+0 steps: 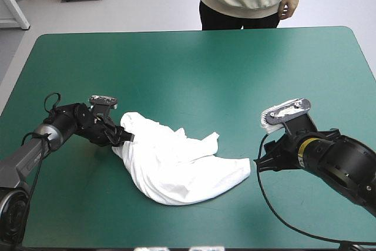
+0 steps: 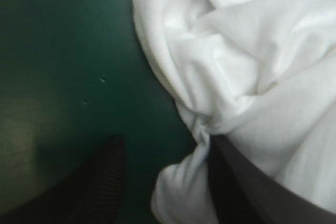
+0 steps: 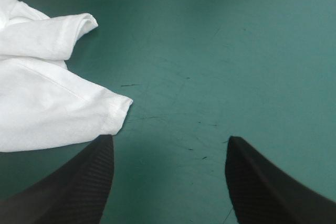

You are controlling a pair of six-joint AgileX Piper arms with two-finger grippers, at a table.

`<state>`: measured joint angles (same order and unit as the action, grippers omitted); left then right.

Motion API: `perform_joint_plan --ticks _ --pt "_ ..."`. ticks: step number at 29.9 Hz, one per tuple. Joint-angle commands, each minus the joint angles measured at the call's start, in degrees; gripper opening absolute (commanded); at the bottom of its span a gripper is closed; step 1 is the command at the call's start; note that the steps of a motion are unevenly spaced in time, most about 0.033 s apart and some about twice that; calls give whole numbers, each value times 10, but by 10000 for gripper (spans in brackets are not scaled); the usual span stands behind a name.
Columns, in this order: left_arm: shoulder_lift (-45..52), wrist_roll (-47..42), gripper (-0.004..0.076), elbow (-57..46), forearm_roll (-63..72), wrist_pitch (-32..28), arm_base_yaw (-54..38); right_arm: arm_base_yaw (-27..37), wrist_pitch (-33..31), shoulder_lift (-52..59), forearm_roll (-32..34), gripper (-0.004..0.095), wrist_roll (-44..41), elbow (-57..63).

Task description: Fold the cloth

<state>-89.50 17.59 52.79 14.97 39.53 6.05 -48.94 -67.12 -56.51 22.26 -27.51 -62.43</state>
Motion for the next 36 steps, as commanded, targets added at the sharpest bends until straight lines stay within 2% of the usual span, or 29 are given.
perform_joint_plan --ticks 1,6,10,18,24,27,29,31,36 --pt "3 2 265 8 9 -7 1 4 24 5 28 577 -16 -1" --pt "3 2 -9 8 10 -13 1 4 25 5 4 577 -19 8" --pt "3 2 -7 8 11 -13 1 4 49 5 -14 577 -30 47" --pt "3 2 -8 8 11 -4 1 4 170 -7 -33 577 -63 142" --pt "3 2 -8 8 11 -2 1 4 221 -86 -42 577 -68 157" --pt "3 2 -9 8 11 -2 1 28 251 -129 -49 577 -66 156" --pt "3 2 -9 8 11 -2 1 58 263 -156 -84 577 -40 156" --pt "3 2 -9 8 11 -1 1 94 281 -175 -151 576 32 156" --pt "3 2 -9 8 11 2 1 146 305 -206 -290 484 176 156"
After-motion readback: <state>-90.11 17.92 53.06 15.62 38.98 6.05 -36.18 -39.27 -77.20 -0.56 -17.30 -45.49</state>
